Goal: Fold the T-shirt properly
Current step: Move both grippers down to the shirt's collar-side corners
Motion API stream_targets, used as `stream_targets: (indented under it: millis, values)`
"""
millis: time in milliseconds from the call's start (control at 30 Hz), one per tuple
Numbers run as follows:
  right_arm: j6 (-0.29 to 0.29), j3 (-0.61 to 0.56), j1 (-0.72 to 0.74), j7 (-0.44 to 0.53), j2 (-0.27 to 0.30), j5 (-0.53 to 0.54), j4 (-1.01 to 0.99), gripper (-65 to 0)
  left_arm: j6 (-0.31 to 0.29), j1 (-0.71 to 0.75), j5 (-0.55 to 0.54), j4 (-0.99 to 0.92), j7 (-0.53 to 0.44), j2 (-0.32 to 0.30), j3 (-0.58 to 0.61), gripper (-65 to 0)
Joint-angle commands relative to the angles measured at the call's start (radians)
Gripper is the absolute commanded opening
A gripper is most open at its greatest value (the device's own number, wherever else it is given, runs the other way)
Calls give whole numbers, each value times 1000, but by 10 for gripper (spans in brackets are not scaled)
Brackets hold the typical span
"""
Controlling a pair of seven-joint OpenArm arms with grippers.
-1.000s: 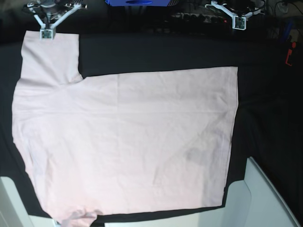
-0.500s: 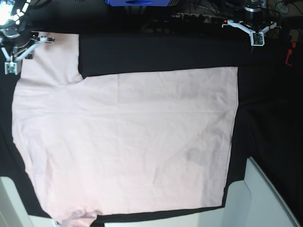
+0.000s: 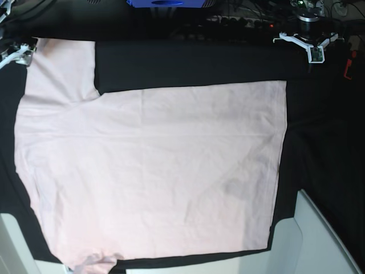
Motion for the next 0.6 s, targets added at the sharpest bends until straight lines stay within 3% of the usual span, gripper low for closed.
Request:
stream_targets:
  millis: [0, 133, 233, 333, 567]
  values:
    - [1, 32, 22, 4, 16, 7, -19, -103, 9, 7, -1, 14, -21, -8, -6, -650]
    - [1, 72, 78, -11, 62, 8, -167, -103, 9, 7, -1, 14, -21, -8, -6, -650]
    - [1, 67, 82, -8, 88, 82, -245, -103, 9, 8, -1, 14, -21, -8, -6, -650]
    - [1, 67, 81, -11, 99, 156, -268, -103, 9, 8, -1, 14, -21, -10, -6, -650]
    - [1, 65, 82, -13, 139, 208, -273, -100, 9, 10, -1, 8, -21, -10, -7, -650]
